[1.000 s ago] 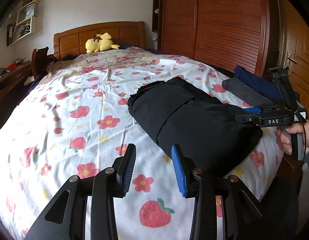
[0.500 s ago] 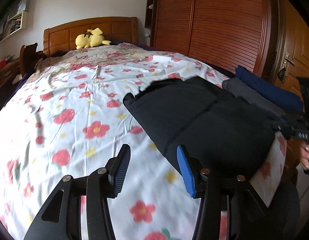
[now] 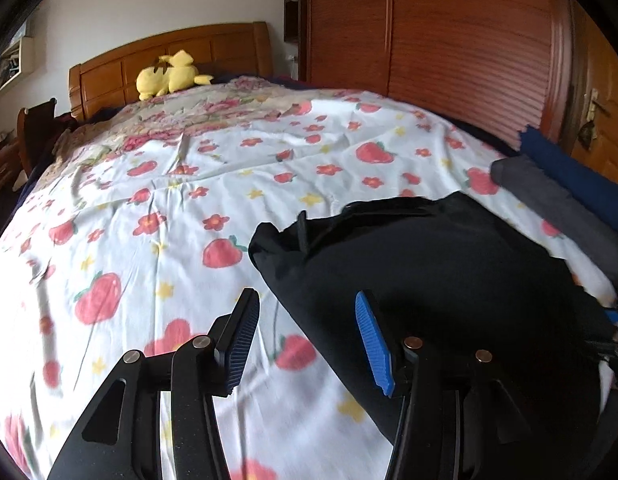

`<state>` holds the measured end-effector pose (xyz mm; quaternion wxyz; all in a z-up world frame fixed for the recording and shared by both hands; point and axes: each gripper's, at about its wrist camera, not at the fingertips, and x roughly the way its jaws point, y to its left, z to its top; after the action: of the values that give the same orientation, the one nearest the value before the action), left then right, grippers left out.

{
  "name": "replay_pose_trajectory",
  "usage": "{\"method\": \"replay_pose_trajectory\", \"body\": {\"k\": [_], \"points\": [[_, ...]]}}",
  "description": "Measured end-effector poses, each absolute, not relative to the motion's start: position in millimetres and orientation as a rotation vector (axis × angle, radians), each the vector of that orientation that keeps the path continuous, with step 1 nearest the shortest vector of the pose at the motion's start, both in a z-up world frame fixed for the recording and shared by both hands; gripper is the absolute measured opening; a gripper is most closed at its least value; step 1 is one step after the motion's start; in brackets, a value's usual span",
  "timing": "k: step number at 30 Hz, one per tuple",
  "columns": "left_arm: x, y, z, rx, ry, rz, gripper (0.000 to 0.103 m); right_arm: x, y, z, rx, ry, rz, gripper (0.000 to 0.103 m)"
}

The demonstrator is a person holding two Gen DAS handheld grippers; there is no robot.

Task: Fold large clothes
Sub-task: 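Close the right tool on the coat bundle while the left tool grasps its other side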

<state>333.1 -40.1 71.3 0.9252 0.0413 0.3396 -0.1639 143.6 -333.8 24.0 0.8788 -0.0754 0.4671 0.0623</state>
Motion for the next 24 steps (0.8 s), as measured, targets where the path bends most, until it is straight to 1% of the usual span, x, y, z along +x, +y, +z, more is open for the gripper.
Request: {"method": "replay_pose_trajectory", "body": {"k": [4, 7, 8, 9, 11, 15, 18, 24], "points": [[360.8, -45.4, 64.5, 0.093, 0.732, -0.330, 0.052, 144.6, -334.4, 25.4, -0.145, 0.977, 0.110, 0.043], [374.8, -46.6, 62.1, 0.092, 0.737, -0.331, 0.057, 141.0, -332.4, 34.6, -0.154, 0.963, 0.092, 0.044], [377.8, -45.8, 61.3, 0.086, 0.741, -0.331, 0.060, 140.7, -332.3, 36.5, -0.155, 0.961, 0.089, 0.050], [380.4, -45.2, 59.6, 0.078, 0.745, -0.330, 0.062, 140.6, -332.0, 37.7, -0.156, 0.963, 0.086, 0.065], [385.3, -43.6, 56.6, 0.067, 0.767, -0.325, 0.067, 139.8, -334.2, 38.3, -0.183, 0.963, 0.063, 0.078], [389.3, -47.1, 54.8, 0.073, 0.773, -0.320, 0.072, 141.2, -349.5, 32.4, -0.128, 0.998, 0.069, 0.078], [393.4, -49.6, 52.9, 0.079, 0.783, -0.327, 0.073, 146.7, -359.2, 19.7, -0.028, 1.046, 0.085, 0.078], [400.4, -56.0, 50.4, 0.098, 0.817, -0.327, 0.074, 156.3, -355.7, 2.4, 0.053, 1.081, 0.133, 0.078]]}}
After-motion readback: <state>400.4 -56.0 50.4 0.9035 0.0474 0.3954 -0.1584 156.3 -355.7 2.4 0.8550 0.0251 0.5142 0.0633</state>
